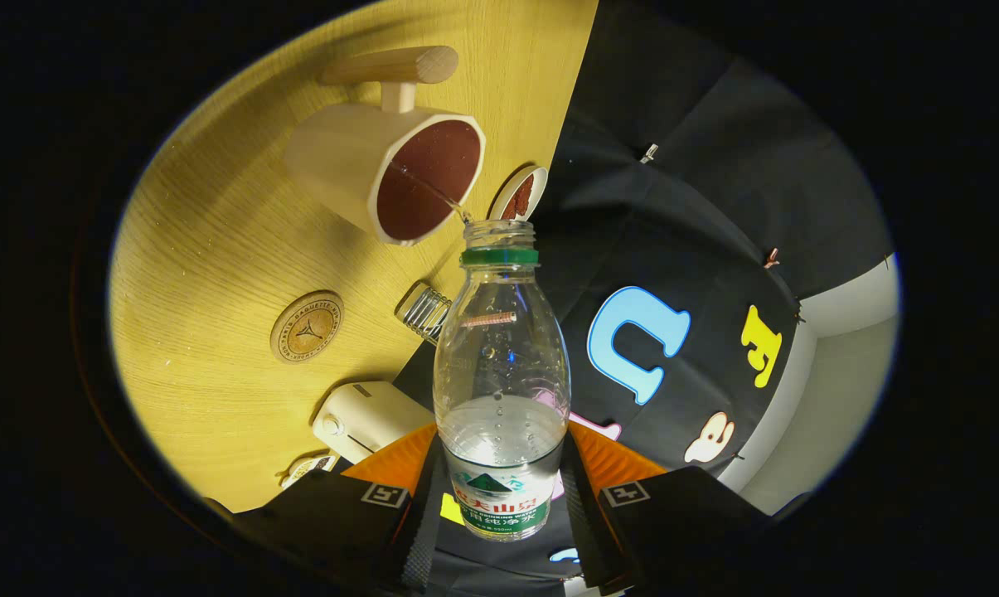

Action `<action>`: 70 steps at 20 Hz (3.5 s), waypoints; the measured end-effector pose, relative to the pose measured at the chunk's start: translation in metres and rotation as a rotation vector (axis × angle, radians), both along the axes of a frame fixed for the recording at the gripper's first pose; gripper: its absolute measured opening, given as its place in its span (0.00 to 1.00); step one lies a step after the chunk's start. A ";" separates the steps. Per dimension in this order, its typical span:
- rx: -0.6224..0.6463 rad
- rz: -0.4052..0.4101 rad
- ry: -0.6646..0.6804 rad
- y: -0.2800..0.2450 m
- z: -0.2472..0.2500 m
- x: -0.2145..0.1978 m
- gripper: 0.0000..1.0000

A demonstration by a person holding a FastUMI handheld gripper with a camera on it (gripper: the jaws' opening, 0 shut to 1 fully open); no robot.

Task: Take the bottle from table, then pour the juice into the cup, finally place the bottle on the coaster

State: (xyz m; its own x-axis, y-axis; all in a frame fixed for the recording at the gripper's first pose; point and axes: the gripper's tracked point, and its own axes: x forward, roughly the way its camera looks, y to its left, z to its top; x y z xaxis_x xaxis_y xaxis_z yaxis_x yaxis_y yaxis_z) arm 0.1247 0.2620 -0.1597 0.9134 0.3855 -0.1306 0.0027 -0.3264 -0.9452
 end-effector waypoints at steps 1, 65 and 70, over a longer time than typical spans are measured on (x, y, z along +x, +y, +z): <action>-0.005 0.001 -0.002 0.000 0.001 0.001 0.70; 1.893 -0.135 1.015 -0.050 -0.031 0.072 0.73; 1.910 -0.146 1.063 -0.037 -0.062 0.084 0.74</action>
